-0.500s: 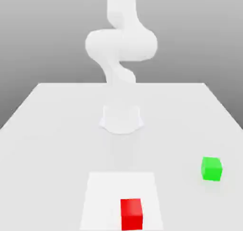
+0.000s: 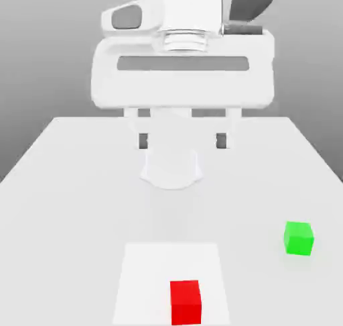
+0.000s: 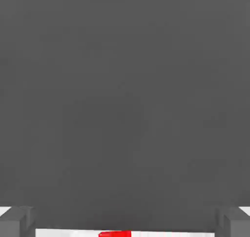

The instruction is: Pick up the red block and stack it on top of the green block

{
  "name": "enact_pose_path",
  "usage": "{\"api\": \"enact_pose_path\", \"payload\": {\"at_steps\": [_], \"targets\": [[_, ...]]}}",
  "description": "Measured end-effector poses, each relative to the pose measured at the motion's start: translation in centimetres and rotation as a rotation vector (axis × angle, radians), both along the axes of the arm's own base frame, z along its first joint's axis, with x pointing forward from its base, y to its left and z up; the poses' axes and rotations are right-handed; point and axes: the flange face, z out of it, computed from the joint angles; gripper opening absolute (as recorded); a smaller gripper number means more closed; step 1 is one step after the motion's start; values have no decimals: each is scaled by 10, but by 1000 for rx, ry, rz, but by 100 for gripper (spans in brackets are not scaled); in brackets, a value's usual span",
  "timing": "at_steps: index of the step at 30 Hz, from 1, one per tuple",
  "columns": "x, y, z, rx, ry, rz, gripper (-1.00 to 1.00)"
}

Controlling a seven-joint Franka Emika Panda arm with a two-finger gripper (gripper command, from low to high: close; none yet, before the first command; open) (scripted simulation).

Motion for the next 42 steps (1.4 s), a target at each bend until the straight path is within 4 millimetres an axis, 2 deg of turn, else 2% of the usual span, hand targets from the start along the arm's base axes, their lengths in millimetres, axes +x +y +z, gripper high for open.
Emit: {"api": "enact_pose_path", "payload": {"at_steps": [4, 9, 14, 15, 20, 21, 22, 27, 32, 35, 37, 40, 41, 42], "targets": [[1, 4, -78, -3, 115, 12, 0], [-14, 8, -172, -5, 260, 25, 0], [-18, 8, -242, -5, 289, 28, 0], [-19, 8, -252, -5, 289, 28, -100], [-19, 8, -252, -5, 289, 28, -100], [-19, 8, -257, -5, 290, 28, -100], [-19, 8, -253, -5, 290, 28, -100], [-20, 12, -198, -6, 290, 42, -100], [-57, 108, -177, -45, 284, 433, -100], [-97, 176, -168, -85, 276, 726, -100], [-128, 212, -163, -115, 268, 914, -100], [-177, 253, -158, -163, 254, 1181, -100], [-192, 264, -156, -180, 249, 1265, -100], [-198, 267, -160, -188, 247, 1300, -100]]}}
